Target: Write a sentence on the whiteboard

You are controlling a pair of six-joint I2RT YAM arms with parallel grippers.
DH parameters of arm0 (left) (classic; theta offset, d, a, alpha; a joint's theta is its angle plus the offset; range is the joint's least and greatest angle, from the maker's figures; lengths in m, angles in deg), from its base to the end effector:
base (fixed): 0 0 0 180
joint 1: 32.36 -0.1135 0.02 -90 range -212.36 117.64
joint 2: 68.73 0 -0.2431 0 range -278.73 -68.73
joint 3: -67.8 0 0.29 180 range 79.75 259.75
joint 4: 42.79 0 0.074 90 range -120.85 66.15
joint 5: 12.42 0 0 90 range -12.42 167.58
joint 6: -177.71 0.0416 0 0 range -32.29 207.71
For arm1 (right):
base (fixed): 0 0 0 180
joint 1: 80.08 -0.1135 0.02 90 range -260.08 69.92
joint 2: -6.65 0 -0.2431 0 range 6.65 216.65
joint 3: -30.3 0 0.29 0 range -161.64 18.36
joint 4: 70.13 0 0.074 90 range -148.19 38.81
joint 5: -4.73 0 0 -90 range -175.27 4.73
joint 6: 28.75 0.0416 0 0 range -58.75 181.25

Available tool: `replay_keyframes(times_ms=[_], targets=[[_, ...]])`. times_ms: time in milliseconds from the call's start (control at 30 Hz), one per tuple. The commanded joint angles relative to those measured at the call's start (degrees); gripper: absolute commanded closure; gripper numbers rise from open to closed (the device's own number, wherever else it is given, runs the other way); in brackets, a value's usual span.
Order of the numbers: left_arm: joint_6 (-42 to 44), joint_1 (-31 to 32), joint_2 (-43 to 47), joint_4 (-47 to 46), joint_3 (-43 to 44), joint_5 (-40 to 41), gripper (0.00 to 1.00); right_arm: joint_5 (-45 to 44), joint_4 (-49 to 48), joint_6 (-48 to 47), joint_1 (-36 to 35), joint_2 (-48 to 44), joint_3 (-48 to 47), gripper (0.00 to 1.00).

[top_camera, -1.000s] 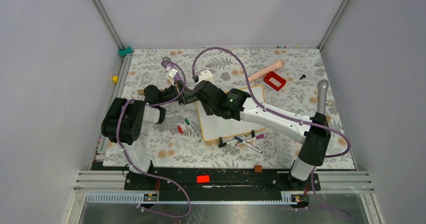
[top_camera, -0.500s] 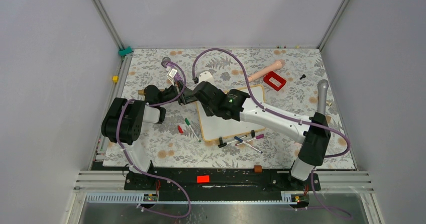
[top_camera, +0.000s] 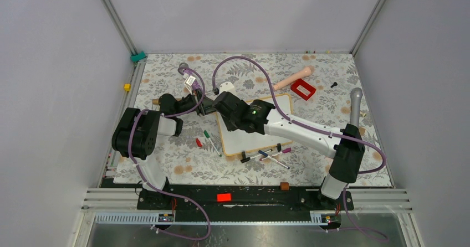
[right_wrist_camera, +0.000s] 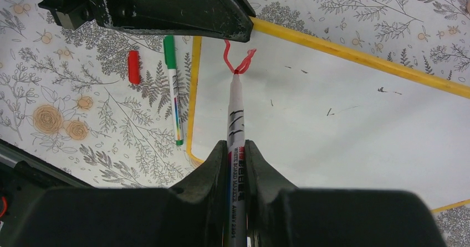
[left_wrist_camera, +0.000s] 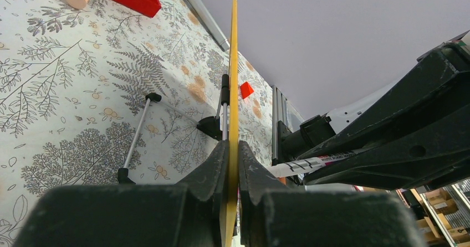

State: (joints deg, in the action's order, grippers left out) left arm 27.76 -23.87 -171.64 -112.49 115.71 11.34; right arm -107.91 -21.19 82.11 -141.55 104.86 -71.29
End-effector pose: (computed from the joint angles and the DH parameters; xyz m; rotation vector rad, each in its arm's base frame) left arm 0.3192 -0.0861 0.1359 0.4320 1.6717 -1.6723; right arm 0.2161 0.3639 0.2910 -0.6211 2.2201 0.2716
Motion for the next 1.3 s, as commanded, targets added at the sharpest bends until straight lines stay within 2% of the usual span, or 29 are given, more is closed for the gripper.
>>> replay_keyframes(times_ms=[0,533,933,1067,1267], targets=[[0.5,0.3,1.4,-2.9,0.1,-3.0,0.99,-0.2,0.1,0.8,0.2,-0.7,0.5,1.00],[0.6,0.2,1.4,-2.9,0.1,-2.9,0.99,1.4,1.5,2.9,0.2,-1.9,3.5,1.00],[0.6,0.3,1.7,-2.9,0.3,-2.9,0.99,1.1,1.4,2.9,0.2,-3.4,2.1,1.00],[0.7,0.3,1.6,-2.9,0.1,-2.9,0.99,0.8,-2.1,1.5,0.2,-6.6,3.1,1.00],[0.9,0.0,1.7,-2.8,0.2,-2.9,0.99,0.3,-9.7,0.0,0.2,-12.9,10.8,1.00]])
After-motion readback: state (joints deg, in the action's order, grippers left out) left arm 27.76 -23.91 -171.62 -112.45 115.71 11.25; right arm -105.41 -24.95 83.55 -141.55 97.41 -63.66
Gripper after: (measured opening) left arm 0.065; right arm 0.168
